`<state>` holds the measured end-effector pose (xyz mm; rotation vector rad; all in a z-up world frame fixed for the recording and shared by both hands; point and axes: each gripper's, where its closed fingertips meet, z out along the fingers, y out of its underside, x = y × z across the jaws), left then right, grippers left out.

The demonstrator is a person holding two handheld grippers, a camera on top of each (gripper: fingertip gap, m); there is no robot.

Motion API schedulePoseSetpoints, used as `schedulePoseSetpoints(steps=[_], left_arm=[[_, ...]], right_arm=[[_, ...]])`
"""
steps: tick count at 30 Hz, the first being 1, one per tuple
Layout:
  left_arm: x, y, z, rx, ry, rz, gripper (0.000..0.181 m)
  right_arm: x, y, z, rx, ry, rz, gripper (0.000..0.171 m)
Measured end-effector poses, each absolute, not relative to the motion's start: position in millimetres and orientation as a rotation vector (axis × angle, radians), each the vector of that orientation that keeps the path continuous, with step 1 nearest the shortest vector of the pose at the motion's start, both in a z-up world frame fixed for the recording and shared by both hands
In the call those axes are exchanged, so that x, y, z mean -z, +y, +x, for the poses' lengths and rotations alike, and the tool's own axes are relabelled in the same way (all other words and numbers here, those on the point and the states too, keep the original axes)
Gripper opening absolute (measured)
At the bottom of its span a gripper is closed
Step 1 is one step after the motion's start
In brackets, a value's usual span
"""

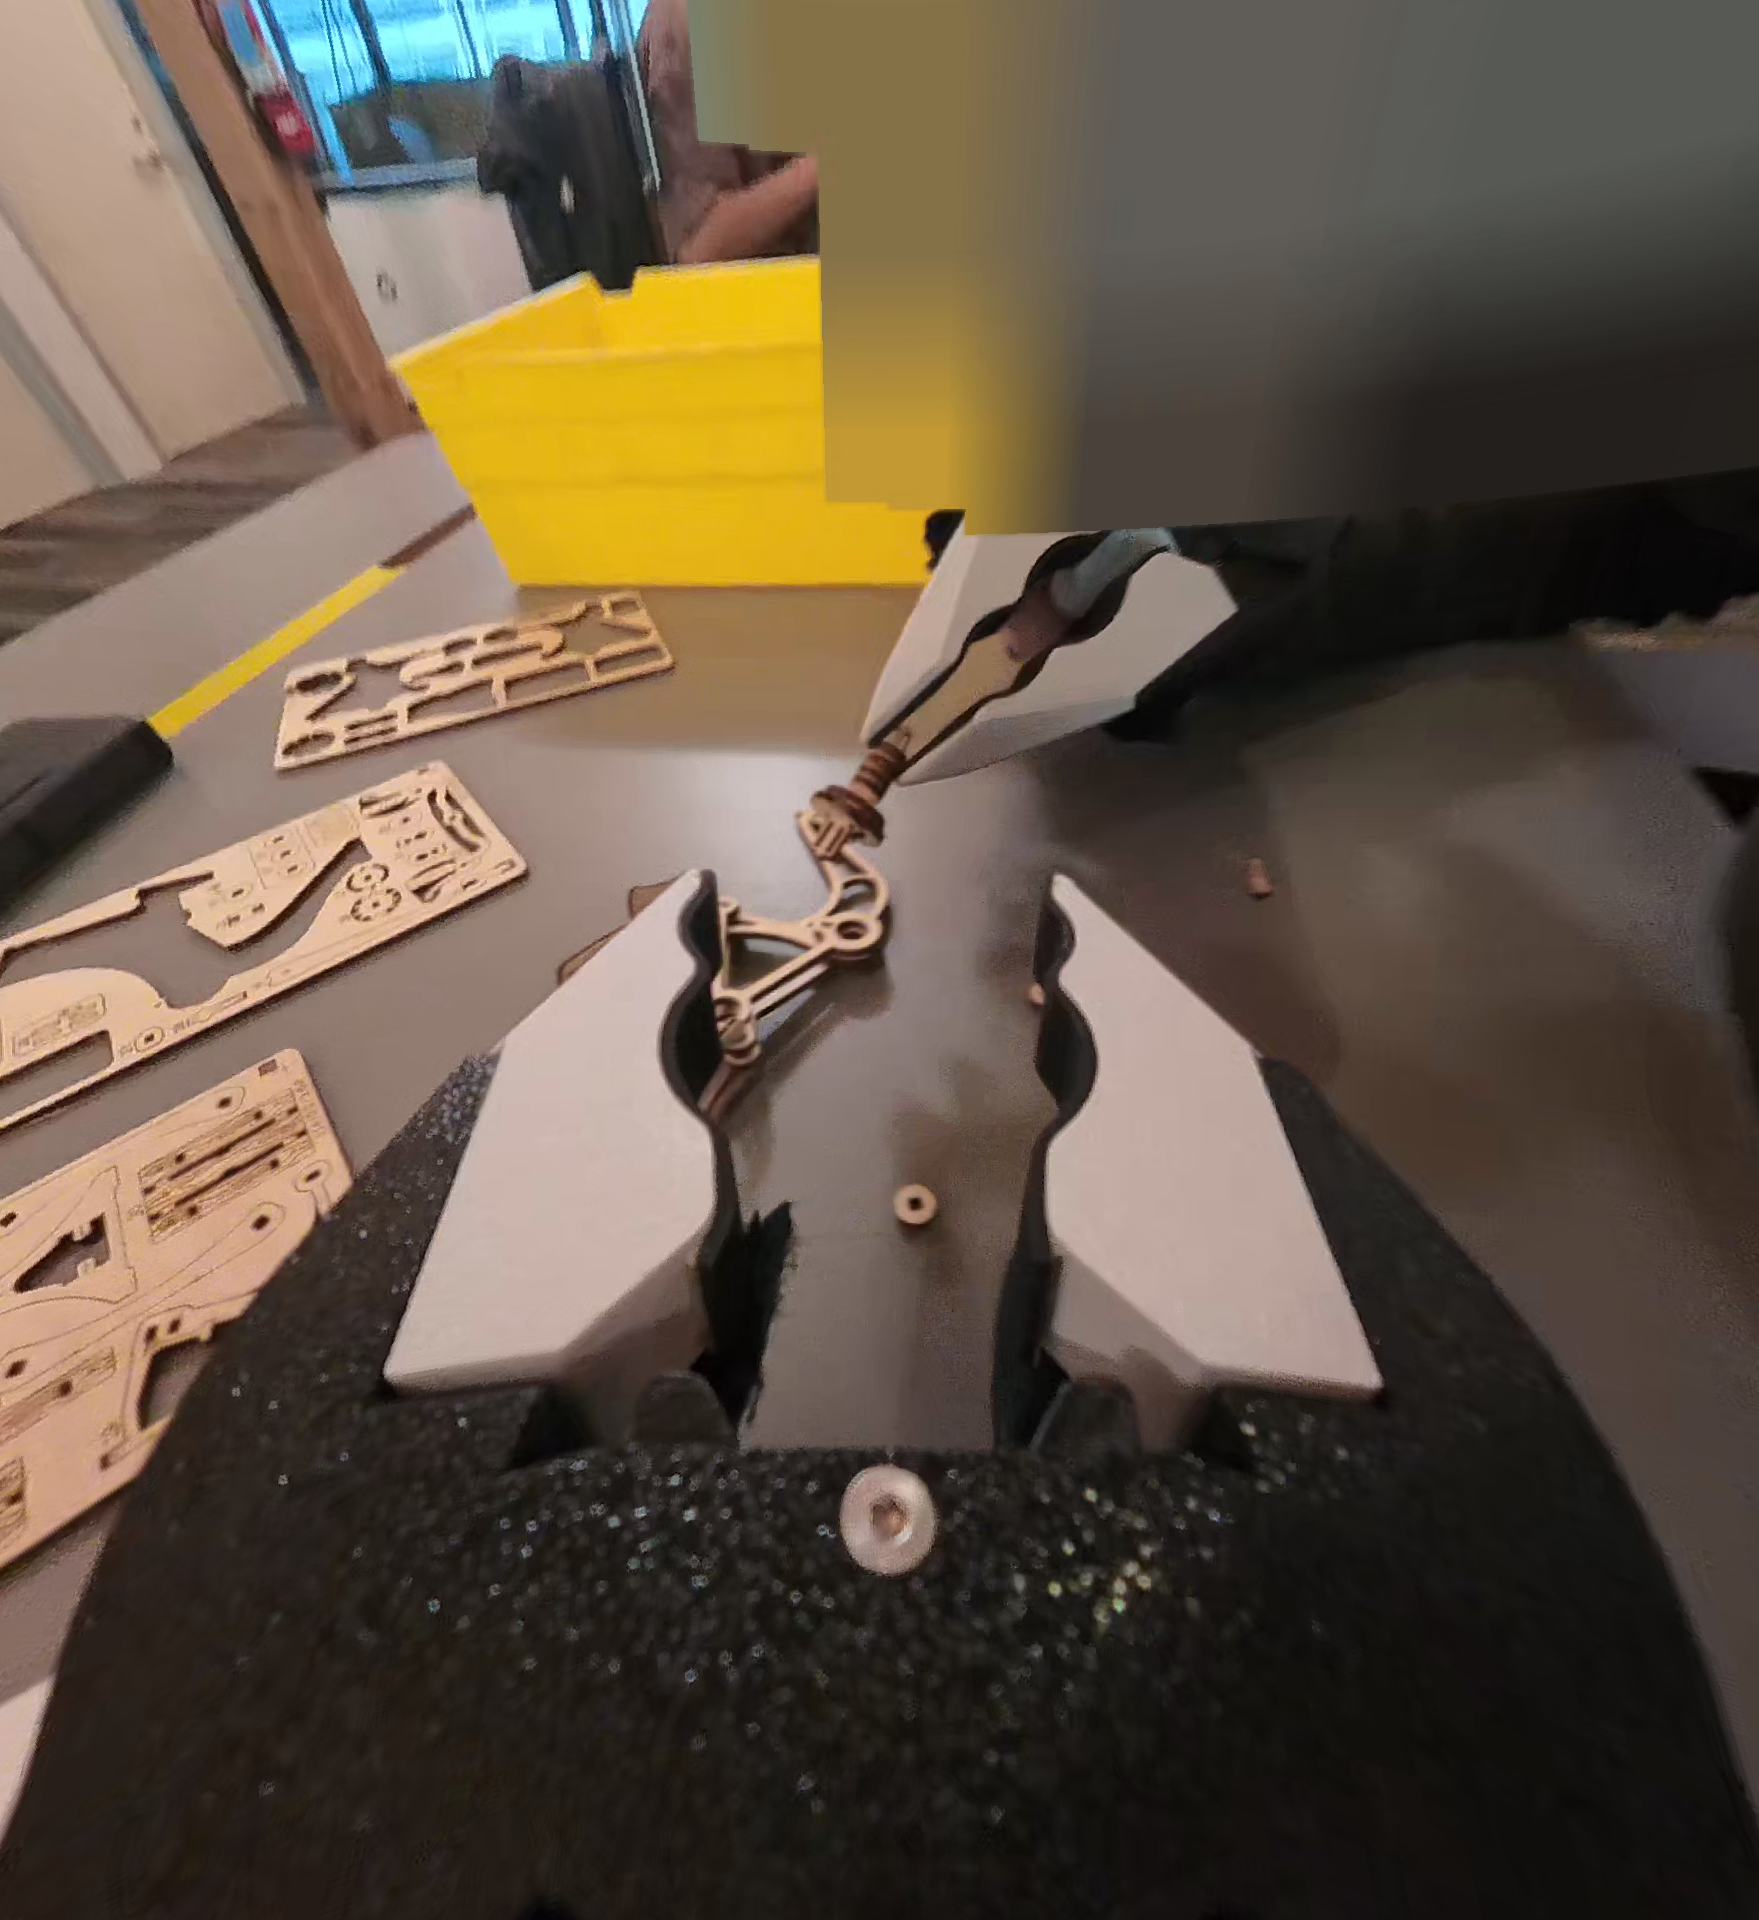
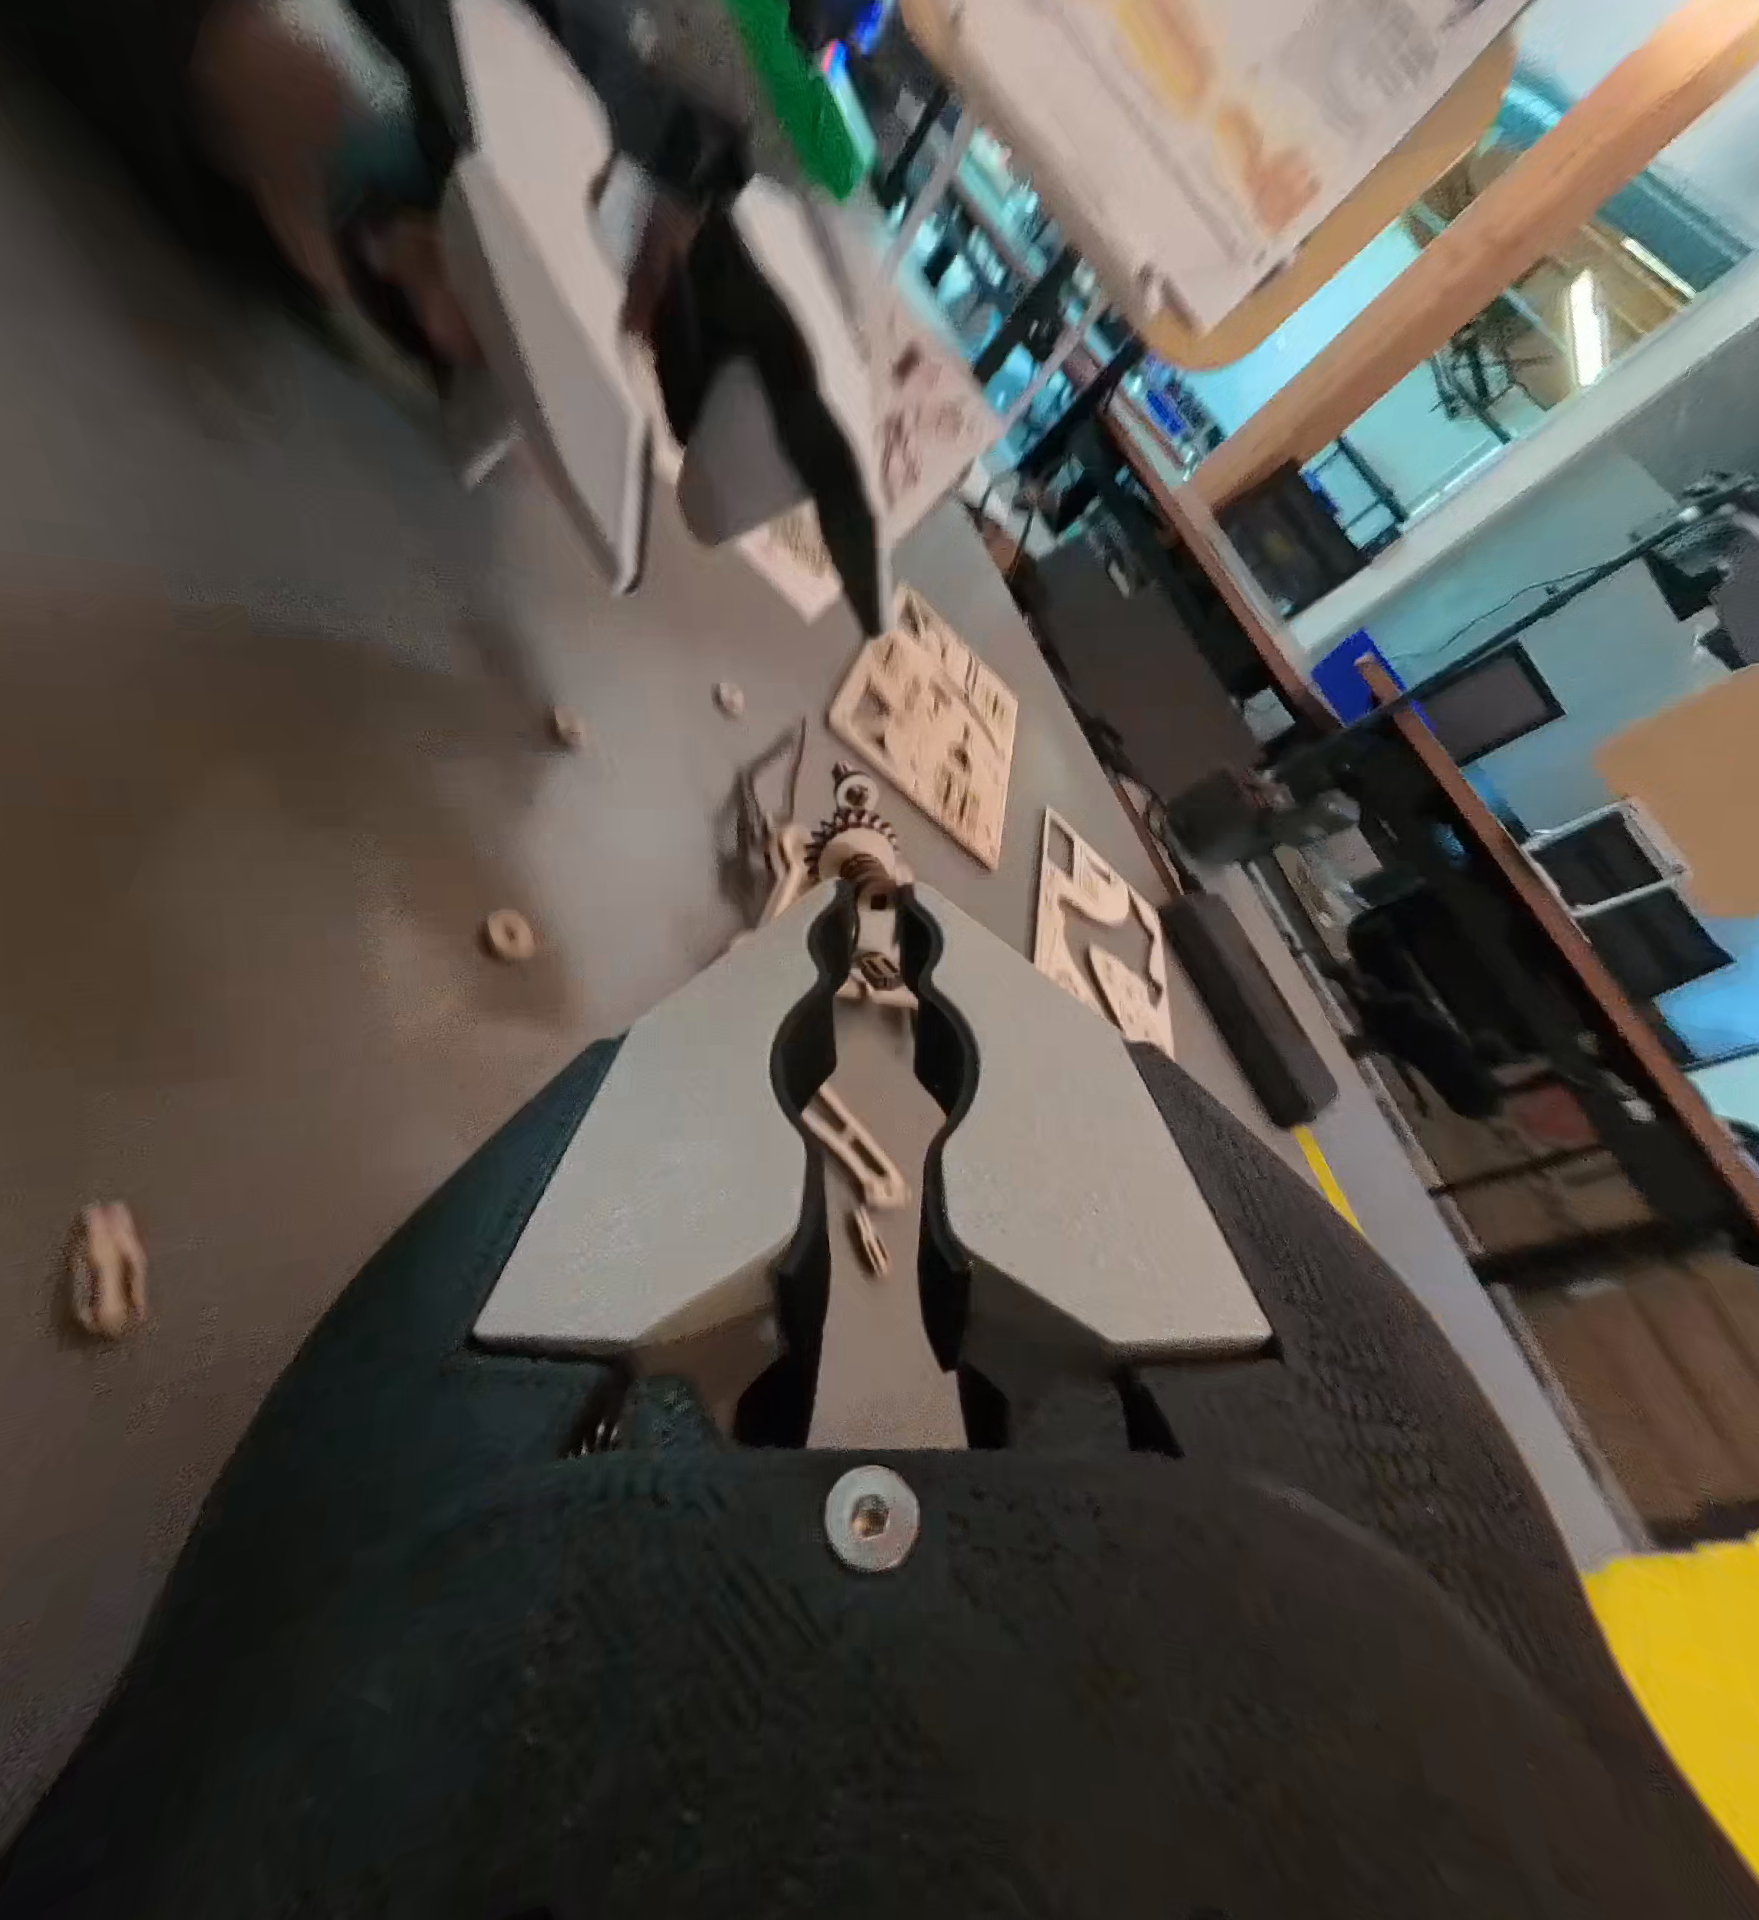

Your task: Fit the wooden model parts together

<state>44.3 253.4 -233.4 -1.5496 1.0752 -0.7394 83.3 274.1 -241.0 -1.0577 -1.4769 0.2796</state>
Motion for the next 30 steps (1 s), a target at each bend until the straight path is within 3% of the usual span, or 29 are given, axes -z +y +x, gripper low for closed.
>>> schedulePoseSetpoints(steps=[5,18,30], left_arm=[[251,275,65,0.656,1.176,-1.577,0.062],[262,280,65,0.647,1.292,-1.582,0.042],[269,274,67,0.67,1.352,-1.604,0.039]], right_arm=[[268,281,89,-0.163,-1.617,-0.969,0.006],[267,280,92,0.046,-1.85,-0.75,0.006],[269,279,99,0.397,-1.947,-0.499,0.006]])
